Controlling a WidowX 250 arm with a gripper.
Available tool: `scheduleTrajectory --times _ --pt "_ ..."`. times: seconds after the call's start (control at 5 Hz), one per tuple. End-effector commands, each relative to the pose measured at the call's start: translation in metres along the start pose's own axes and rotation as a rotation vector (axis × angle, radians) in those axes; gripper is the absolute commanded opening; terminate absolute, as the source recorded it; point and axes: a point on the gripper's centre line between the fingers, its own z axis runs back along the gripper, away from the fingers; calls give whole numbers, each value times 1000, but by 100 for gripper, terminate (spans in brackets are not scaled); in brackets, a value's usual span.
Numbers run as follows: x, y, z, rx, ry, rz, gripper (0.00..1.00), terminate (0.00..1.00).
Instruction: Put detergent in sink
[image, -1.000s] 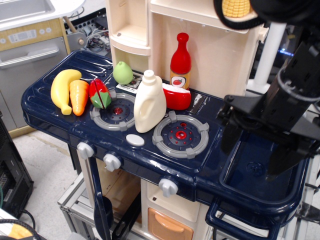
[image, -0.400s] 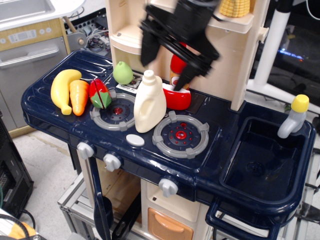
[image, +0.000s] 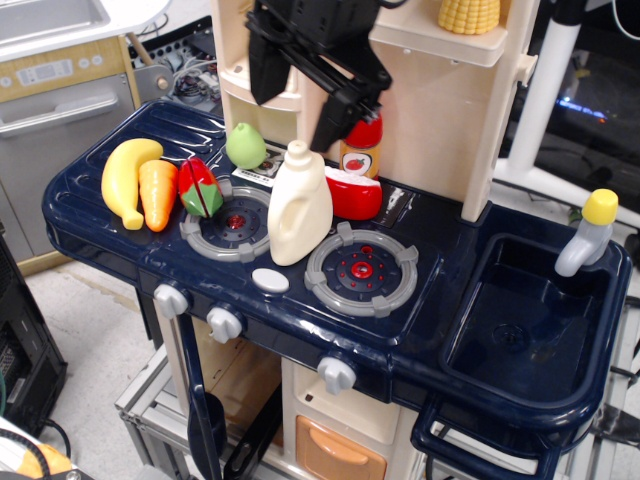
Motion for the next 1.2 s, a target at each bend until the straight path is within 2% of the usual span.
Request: scheduleTrajectory --times 0.0,0.2,0.4,0.6,0.8,1.0 --pt "-1 3 -17 -69 -122 16 100 0" --pt "-3 6 -33 -94 -149 7 100 0" --pt "1 -3 -35 -130 -153 59 0 0" --pt "5 -13 -23 -169 -152 129 0 0" --pt "9 -37 -3 -195 -140 223 0 0" --pt "13 -63 20 -197 -105 366 0 0"
